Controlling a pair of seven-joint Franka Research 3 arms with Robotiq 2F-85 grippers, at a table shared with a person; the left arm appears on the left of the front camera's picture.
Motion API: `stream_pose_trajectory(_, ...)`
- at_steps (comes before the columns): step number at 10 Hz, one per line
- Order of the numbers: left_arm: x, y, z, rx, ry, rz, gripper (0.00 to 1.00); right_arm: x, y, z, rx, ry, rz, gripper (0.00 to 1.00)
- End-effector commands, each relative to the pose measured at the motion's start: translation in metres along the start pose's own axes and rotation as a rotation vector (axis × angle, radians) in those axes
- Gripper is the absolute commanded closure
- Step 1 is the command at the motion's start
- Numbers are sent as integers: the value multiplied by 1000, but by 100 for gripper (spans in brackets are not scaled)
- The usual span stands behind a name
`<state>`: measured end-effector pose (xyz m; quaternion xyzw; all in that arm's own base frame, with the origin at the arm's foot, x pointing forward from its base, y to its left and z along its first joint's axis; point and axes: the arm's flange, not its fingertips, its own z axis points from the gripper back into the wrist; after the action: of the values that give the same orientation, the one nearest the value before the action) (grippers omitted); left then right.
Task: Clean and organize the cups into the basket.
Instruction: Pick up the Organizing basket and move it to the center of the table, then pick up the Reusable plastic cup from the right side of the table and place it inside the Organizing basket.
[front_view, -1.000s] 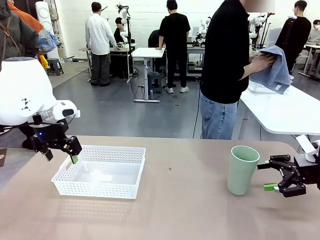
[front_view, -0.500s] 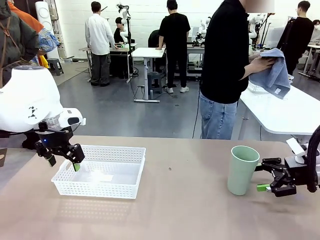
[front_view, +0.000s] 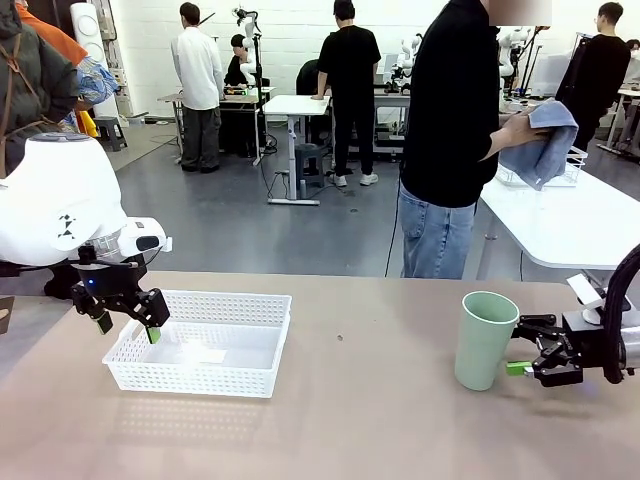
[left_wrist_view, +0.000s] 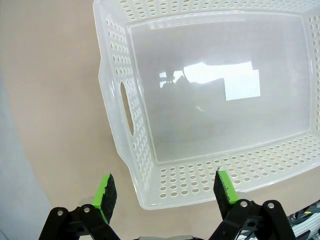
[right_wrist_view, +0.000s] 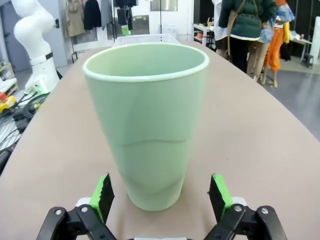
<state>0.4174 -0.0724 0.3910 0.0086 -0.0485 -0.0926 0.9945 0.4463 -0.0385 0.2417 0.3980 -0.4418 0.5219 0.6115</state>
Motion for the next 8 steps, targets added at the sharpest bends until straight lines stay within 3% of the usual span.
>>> stream_pose_trajectory(1, 0, 0, 1, -2, 0, 1, 0, 1, 2, 1, 4, 4, 11, 0)
stream_pose_trajectory(8, -3, 12, -3, -4, 37, -12, 0, 1, -6, -8, -8, -27, -5, 0)
